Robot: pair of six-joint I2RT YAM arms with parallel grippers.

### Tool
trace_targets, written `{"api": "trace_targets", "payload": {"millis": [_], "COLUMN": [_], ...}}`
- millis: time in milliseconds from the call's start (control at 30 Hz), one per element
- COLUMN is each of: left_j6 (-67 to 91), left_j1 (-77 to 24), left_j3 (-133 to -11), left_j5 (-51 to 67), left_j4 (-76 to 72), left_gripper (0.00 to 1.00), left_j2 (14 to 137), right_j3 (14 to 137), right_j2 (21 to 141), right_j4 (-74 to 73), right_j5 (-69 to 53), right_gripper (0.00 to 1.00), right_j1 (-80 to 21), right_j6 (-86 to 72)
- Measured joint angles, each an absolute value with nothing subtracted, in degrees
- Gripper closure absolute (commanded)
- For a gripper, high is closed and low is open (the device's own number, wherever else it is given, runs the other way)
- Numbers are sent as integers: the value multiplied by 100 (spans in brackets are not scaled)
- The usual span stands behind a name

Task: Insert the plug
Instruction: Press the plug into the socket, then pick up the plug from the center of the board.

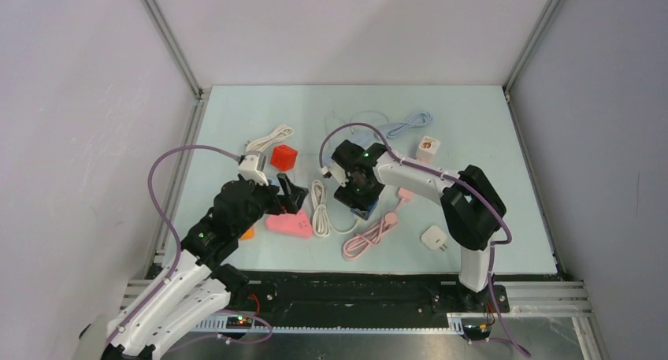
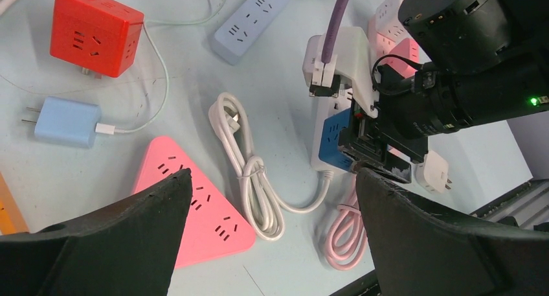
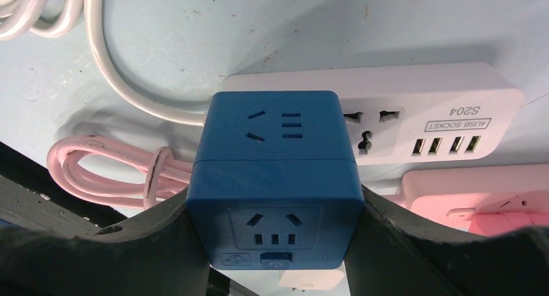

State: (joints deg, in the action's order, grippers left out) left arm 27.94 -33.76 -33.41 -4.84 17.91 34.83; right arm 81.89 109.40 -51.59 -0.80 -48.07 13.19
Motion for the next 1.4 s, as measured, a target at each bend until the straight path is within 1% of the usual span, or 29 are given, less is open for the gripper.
{"api": "trace_targets", "payload": {"millis": [333,567,633,667,700,733,767,800,833,867,967,1000,1033,1067,1133,1300,1400], "left_j6": [2794,2794,2794,2794,2794,2794,2794,2794,2792,2790,2783,2781,2775,2753,2731,2685,2681], "left_j1": [-3371,-3371,-3371,-3371,-3371,-3371,-3371,-3371,-3371,-3371,-3371,-3371,-3371,-3371,-3371,-3371,-3371], "left_j3": [-3341,-3341,-3341,-3341,-3341,-3341,-3341,-3341,-3341,-3341,-3341,-3341,-3341,-3341,-3341,-3341,-3343], "left_j5": [-550,-587,-587,-587,-587,-587,-589,-589,-589,-589,-593,-598,-600,-600,-607,-650,-696], "left_j4": [1822,1826,1828,1833,1835,1839,1848,1859,1865,1870,1894,1909,1929,1949,1984,2056,2084], "left_gripper": [0,0,0,0,0,0,0,0,0,0,0,0,0,0,0,0,0], "left_j2": [3483,3483,3483,3483,3483,3483,3483,3481,3481,3481,3476,3472,3470,3465,3463,3435,3422], "right_j3": [8812,8938,8941,8947,8954,8960,8965,8965,8973,8976,8936,8930,8912,8910,8910,8892,8696], "right_j2": [11452,11572,11574,11574,11577,11577,11570,11544,11478,11430,11365,11356,11360,11382,11386,11260,10857], "right_j4": [-5811,-5940,-5940,-5944,-5948,-5953,-5953,-5951,-5935,-5920,-5863,-5837,-5730,-5625,-5509,-5371,-5229], "right_j5": [248,410,429,449,460,482,499,517,526,526,526,539,539,532,537,558,569], "right_gripper": [100,100,90,76,68,56,51,43,40,35,28,24,15,4,1,1,1], "right_j1": [-4965,-5041,-5052,-5054,-5061,-5070,-5078,-5085,-5089,-5092,-5094,-5098,-5103,-5107,-5127,-5137,-5140], "right_j6": [1304,1247,1227,1221,1208,1201,1197,1186,1184,1184,1188,1184,1181,1179,1170,1160,1090]}}
